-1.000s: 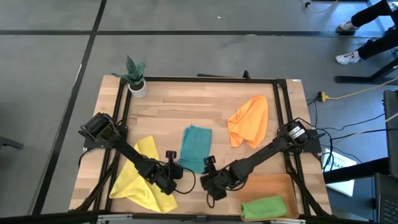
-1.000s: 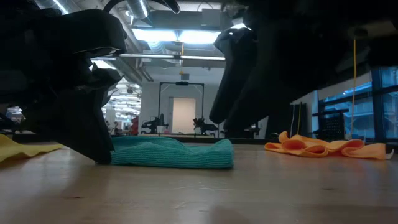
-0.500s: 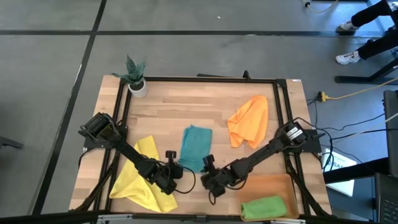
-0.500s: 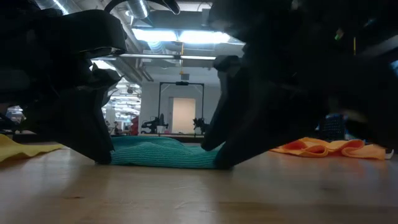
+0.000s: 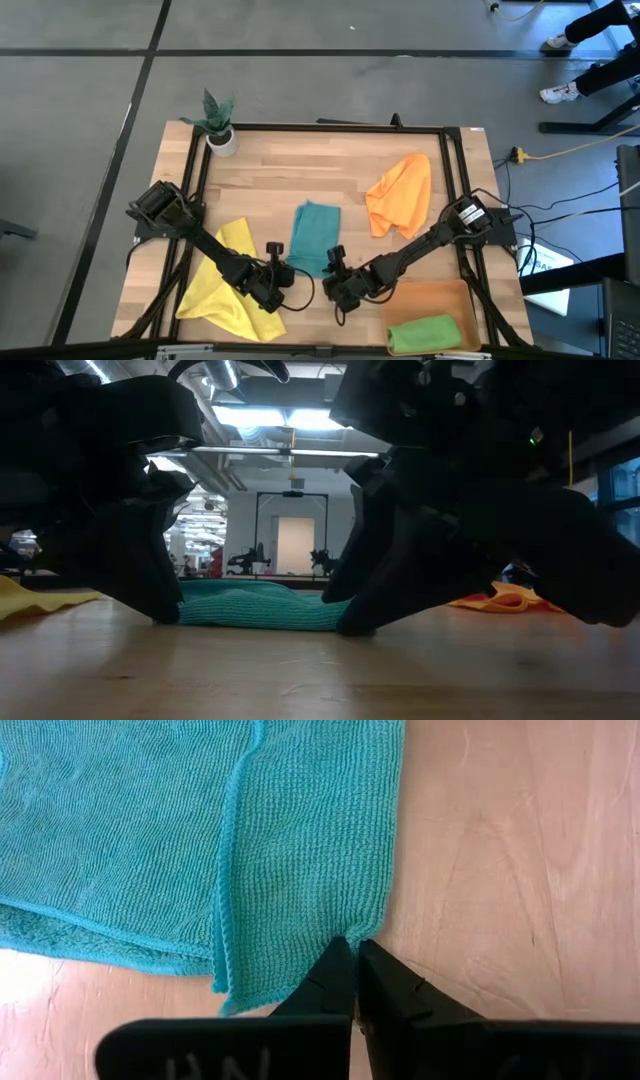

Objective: Roll microfiber towels into tight, uniform cylinder then place into a basket
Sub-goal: Roll the blue microfiber towel

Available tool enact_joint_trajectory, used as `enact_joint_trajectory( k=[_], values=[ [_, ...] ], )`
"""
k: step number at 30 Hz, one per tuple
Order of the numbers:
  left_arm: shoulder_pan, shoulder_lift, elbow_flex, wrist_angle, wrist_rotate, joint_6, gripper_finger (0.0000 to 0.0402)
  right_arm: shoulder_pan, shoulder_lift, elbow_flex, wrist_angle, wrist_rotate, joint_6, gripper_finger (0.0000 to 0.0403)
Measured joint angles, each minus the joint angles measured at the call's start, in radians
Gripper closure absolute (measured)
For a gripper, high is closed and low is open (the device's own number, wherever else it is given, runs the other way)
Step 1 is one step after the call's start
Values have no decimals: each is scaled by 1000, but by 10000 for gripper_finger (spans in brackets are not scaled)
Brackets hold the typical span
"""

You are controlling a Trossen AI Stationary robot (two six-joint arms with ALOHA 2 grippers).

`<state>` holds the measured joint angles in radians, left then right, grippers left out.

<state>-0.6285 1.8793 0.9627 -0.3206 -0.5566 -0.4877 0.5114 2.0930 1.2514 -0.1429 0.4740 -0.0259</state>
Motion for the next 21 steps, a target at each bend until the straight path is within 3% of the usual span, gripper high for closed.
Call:
enact_joint_trajectory(
  k=[5,13,21],
  values=[
    [0,0,0,0,0,0,401,-2,1,0,-2,-3,25,284],
    [0,0,0,0,0,0,401,-11,3,0,-9,5,49,384],
    [0,0,0,0,0,0,401,-21,3,0,-8,-4,75,385]
  ],
)
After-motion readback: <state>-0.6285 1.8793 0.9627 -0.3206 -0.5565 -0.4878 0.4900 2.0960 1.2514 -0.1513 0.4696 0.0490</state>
